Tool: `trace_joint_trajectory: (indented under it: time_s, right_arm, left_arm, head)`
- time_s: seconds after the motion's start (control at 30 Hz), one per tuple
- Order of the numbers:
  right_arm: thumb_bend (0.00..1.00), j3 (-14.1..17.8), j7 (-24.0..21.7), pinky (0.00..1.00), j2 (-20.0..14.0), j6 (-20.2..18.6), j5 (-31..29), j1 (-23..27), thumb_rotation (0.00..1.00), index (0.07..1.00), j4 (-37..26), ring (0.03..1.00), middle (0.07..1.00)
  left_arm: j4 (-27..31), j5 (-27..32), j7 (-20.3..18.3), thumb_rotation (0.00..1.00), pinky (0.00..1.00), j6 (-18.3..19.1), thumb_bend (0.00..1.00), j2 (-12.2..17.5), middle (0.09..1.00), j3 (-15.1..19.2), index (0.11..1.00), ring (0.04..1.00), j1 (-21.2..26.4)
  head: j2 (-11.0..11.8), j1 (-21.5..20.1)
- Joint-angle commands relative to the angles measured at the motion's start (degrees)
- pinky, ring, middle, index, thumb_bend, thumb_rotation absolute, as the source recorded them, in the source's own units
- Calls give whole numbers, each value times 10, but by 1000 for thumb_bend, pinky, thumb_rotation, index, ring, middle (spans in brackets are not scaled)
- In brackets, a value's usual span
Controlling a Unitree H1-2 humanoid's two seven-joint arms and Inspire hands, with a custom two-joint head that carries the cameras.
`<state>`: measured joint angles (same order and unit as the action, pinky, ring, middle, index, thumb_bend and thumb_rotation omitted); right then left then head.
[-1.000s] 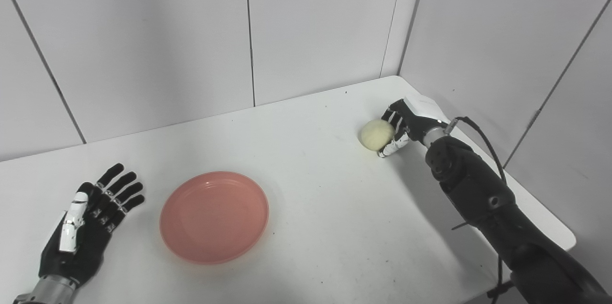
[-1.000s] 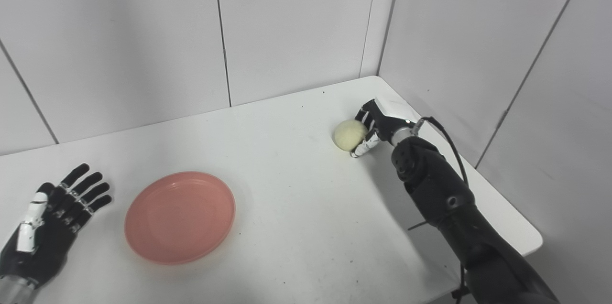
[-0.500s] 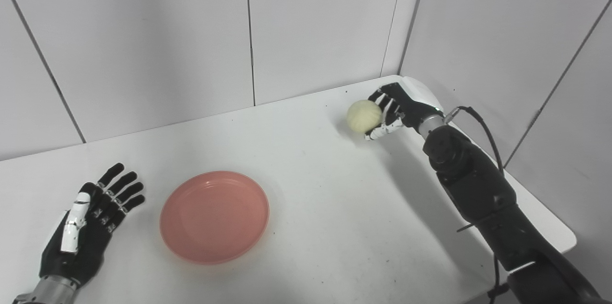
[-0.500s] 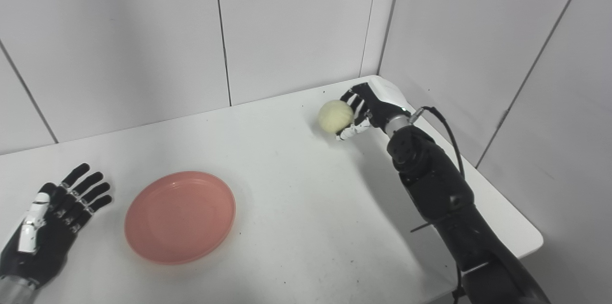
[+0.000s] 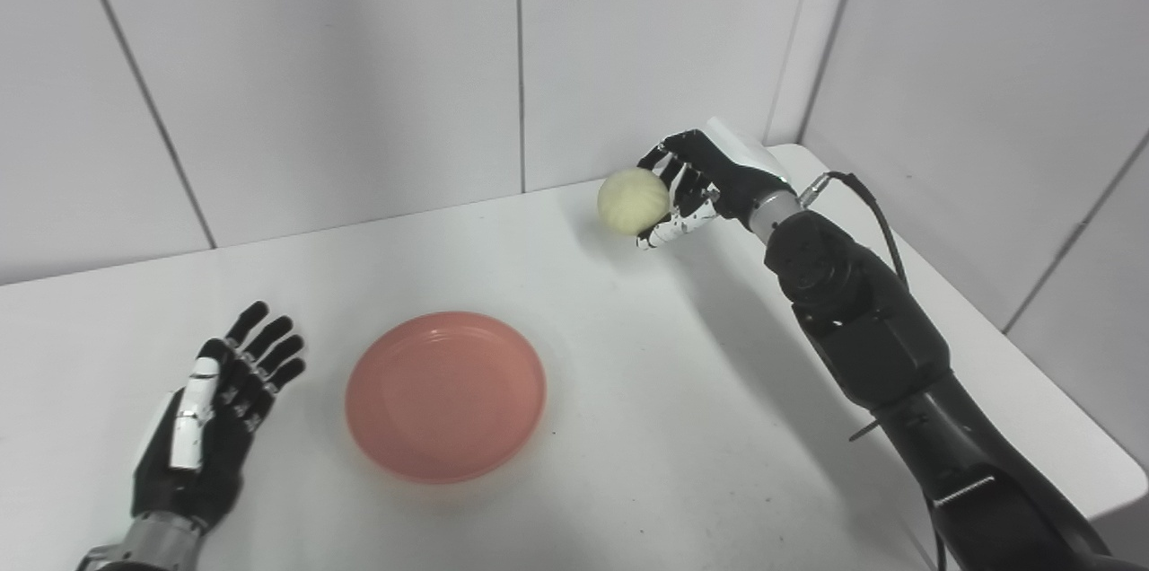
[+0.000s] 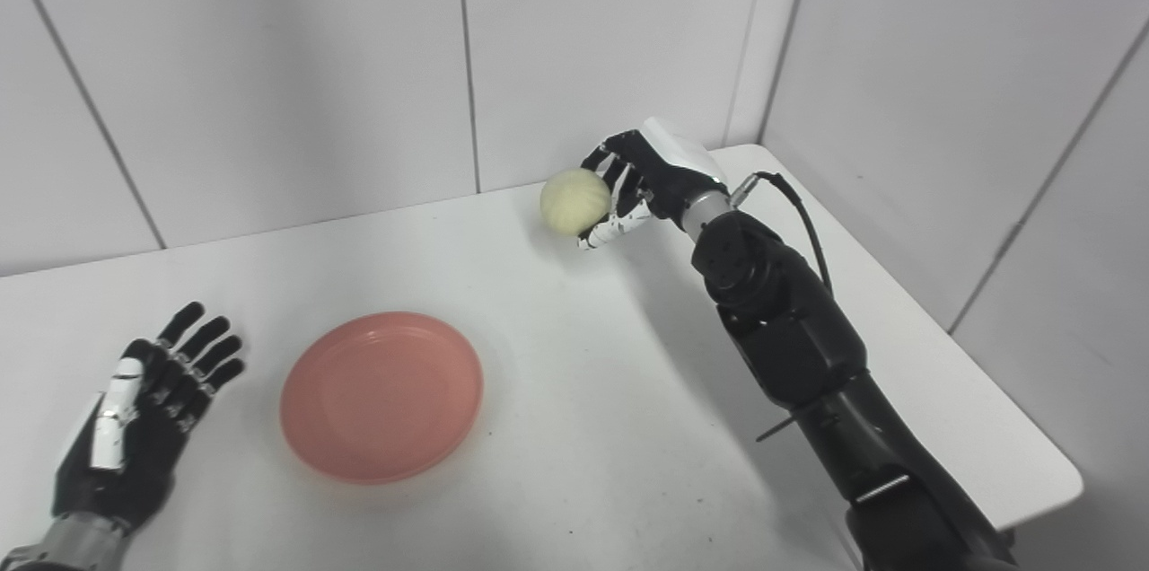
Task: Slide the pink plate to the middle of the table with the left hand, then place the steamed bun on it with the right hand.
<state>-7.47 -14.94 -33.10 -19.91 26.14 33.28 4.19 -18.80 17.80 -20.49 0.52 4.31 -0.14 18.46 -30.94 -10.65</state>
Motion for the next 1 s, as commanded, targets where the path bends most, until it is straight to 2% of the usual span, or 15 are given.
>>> trace_joint_trajectory:
  time_s: [0.0,0.2,0.4,0.57,0.67,0.97]
  right_arm:
    - [511,-8,-7,349,6,13,1,43,0,557,-35,386,477]
    - [508,-37,-39,322,41,11,-2,63,0,564,-75,368,473]
    - [507,-69,-54,310,75,10,12,73,0,566,-90,357,467]
    - [506,-83,-69,313,106,17,-2,71,0,567,-91,364,477]
    - [506,-99,-80,321,115,10,10,67,0,567,-98,363,473]
    - [509,-128,-90,339,132,25,19,61,0,554,-74,370,478]
  left_arm:
    - [-17,-24,26,995,911,68,459,-17,908,-18,904,901,-43]
    - [4,-38,58,1000,922,86,426,-42,914,-32,916,908,-43]
    - [9,-56,78,1000,927,93,405,-57,912,-42,924,906,-39]
    - [6,-68,92,1000,921,96,393,-66,900,-49,915,895,-33]
    - [3,-72,98,1000,907,97,396,-72,888,-49,904,881,-30]
    - [14,-77,105,1000,894,105,390,-75,884,-55,900,875,-29]
  head:
    - [-1,10]
    - [-7,72]
    - [-13,101]
    - [-19,129]
    - [-22,137]
    - [-35,131]
